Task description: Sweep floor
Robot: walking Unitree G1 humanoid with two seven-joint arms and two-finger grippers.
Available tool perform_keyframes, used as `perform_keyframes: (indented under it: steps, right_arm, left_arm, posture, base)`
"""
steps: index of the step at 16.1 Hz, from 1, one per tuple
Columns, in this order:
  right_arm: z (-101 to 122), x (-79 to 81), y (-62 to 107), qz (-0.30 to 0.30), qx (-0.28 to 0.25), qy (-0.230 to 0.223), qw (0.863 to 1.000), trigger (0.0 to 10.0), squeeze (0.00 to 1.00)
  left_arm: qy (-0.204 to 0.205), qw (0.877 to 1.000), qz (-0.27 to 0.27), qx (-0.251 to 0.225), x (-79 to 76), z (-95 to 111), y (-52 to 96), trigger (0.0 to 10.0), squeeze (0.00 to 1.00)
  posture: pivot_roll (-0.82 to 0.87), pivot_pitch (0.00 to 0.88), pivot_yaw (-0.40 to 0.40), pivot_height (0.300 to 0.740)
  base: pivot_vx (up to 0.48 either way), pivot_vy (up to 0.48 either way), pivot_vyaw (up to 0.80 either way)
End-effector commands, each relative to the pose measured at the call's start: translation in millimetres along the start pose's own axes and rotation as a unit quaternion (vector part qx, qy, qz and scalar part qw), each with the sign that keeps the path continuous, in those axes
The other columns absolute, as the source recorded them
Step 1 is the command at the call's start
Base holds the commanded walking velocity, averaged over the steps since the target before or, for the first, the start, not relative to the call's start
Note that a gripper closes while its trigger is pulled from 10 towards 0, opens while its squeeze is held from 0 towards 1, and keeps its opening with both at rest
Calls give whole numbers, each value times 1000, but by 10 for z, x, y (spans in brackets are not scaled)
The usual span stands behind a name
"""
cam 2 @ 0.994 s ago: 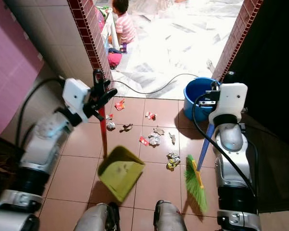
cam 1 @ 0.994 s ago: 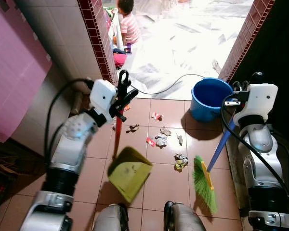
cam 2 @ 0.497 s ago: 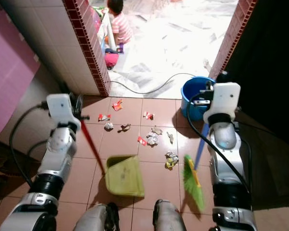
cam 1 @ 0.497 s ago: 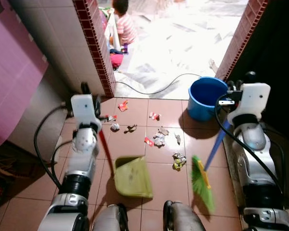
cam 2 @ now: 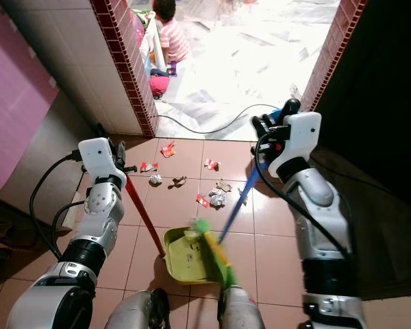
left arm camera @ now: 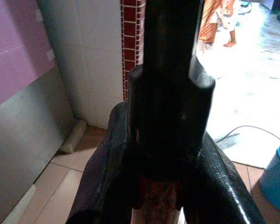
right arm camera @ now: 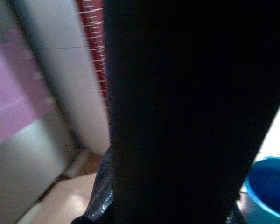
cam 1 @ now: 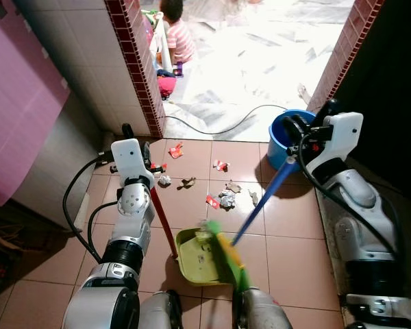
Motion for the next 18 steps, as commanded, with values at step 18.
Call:
perform_keyframes:
  steps: [18]
  right_arm:
    - [357,-142,10,11,-16,138,990,10000,0]
  left_arm:
    - [-1,997,-60,-46,70,122,-92,10000,0]
  posture:
    - [-224,120,86,740]
  base:
    - [0,0,0]
Point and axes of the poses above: a point about 5 cm out from each wrist's last joint towards the gripper, its own y axis pointing back from the gripper into the wrist, its own z axis along the axis of the wrist's last joint, x = y × z, the point moved 1 cm from there along -y, pointing out of the wrist towards the gripper, and after that the axes turned 13 degrees about -y, right-handed, at the moved point
